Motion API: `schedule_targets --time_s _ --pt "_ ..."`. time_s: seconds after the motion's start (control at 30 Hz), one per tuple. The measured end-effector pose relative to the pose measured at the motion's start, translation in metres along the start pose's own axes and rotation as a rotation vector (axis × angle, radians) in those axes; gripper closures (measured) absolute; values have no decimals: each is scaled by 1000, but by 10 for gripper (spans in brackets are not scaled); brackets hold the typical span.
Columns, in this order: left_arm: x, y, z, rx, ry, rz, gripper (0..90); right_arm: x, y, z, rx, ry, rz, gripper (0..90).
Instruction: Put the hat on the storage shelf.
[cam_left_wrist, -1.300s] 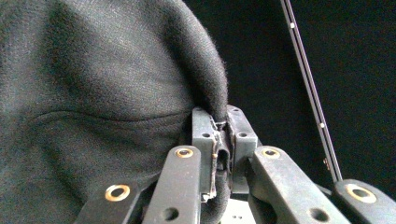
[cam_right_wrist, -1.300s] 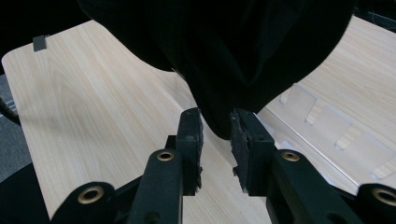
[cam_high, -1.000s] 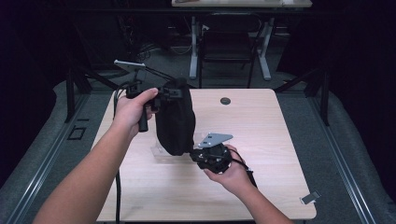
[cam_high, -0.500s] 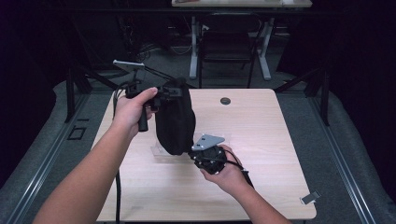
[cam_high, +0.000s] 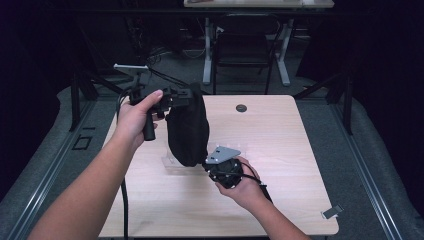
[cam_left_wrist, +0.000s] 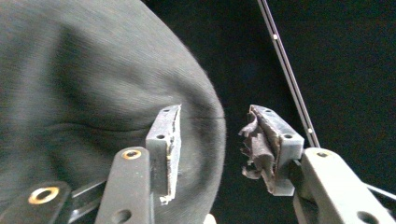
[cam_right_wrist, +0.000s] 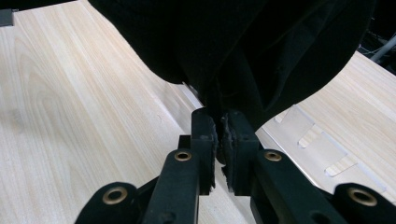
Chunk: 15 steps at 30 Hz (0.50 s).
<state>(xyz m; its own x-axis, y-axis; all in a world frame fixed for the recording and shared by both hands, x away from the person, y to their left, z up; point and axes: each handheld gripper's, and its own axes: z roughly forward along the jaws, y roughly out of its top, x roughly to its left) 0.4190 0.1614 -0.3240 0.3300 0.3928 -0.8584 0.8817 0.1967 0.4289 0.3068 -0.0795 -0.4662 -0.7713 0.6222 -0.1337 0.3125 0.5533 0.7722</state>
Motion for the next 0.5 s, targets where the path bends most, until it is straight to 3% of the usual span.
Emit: schedule_targets --time_s 0.27,0.5 --pt "10 1 -22 -35 75 25 520 -3 -5 -1 -2 6 15 837" --pt "21 -3 -30 -40 98 6 514 -7 -11 -1 -6 12 44 841"
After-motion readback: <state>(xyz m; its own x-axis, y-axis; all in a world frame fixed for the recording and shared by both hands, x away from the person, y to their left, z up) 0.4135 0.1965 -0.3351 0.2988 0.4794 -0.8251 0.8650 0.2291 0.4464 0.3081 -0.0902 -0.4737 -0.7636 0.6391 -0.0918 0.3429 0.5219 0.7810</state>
